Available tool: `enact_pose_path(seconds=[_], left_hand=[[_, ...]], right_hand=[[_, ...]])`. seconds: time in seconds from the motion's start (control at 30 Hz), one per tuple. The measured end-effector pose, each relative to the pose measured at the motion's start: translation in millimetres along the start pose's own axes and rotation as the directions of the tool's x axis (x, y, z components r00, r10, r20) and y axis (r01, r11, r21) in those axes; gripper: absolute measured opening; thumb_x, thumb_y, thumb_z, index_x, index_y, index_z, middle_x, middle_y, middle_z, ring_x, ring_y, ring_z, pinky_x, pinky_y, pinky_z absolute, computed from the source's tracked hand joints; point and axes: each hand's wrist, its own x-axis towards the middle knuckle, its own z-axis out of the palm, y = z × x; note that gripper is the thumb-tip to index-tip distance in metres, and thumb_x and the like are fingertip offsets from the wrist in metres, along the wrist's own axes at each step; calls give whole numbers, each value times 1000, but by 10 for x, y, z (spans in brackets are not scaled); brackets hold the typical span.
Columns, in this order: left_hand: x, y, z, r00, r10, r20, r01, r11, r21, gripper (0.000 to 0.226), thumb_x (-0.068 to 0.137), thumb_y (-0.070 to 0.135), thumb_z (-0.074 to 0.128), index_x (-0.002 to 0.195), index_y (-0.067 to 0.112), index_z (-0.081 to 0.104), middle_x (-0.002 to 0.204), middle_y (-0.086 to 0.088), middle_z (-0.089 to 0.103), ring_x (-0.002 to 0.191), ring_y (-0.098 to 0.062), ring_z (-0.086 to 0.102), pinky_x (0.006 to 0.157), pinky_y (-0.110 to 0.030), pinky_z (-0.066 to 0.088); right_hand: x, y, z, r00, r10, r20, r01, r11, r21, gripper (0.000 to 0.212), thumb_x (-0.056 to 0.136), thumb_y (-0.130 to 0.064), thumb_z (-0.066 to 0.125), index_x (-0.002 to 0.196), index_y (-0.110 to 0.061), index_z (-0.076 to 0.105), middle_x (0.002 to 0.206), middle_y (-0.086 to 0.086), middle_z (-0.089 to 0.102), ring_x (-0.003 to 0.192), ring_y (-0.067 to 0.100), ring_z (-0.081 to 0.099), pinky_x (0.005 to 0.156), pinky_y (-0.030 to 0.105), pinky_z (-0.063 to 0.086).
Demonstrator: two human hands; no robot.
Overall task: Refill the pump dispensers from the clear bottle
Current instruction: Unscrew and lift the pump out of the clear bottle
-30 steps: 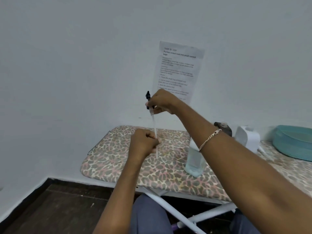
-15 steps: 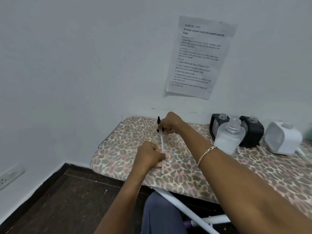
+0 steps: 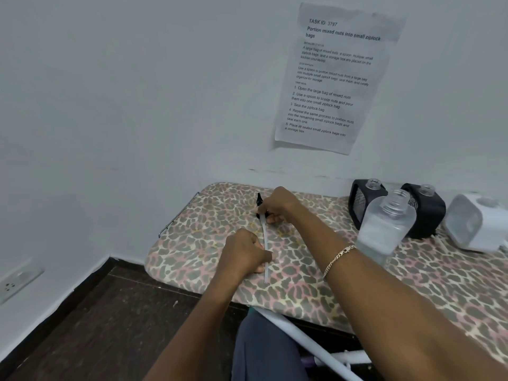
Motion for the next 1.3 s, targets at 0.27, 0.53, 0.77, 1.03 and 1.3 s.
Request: enact_pose_path(seconds=[0.27, 0.53, 0.77, 1.03, 1.3], left_hand=[[-69, 31, -45, 999, 38, -38, -35, 996, 84, 35, 78, 27, 92, 79, 1, 68, 62, -11, 73, 52, -20, 72, 54, -32, 61], [-344, 301, -146, 916, 324, -237, -269, 934, 236, 25, 83, 28, 85, 84, 11, 66, 71, 4, 59, 58, -8, 52, 52, -24, 34], [-584, 721, 3, 843, 492, -219, -472, 870, 141, 35, 82, 44, 85, 98, 18, 69, 83, 2, 68, 77, -11, 65, 74, -34, 57], [-915, 1110, 472, 818, 552, -165, -556, 831, 26, 90, 71, 75, 79, 138, 20, 58, 118, 3, 67, 105, -10, 65, 90, -33, 57], [-1063, 1157, 1061, 811, 561, -167, -569, 823, -1, 96, 70, 69, 86, 143, 21, 46, 134, 1, 61, 115, -13, 57, 86, -29, 48]], right_hand=[[-247, -22, -28, 996, -71, -51, 65, 992, -108, 34, 88, -1, 70, 59, -5, 54, 56, 10, 60, 45, 18, 53, 47, 27, 43], [-801, -285, -418, 954, -270, -130, 253, 958, -132, 45, 87, -17, 81, 65, -11, 42, 57, 4, 44, 50, 19, 46, 52, 29, 39], [-1616, -449, -1085, 864, -458, -211, 447, 889, -99, 44, 84, -25, 85, 69, 6, 57, 78, 27, 69, 59, 28, 65, 70, 41, 57], [-2341, -301, -1844, 741, -536, -405, 533, 836, -130, 41, 84, -29, 85, 103, 5, 71, 93, 14, 75, 85, 29, 76, 86, 53, 61], [-2311, 334, -2279, 723, -426, -544, 436, 892, -119, 32, 86, -28, 84, 105, -5, 74, 98, 5, 75, 87, 23, 76, 91, 48, 61]])
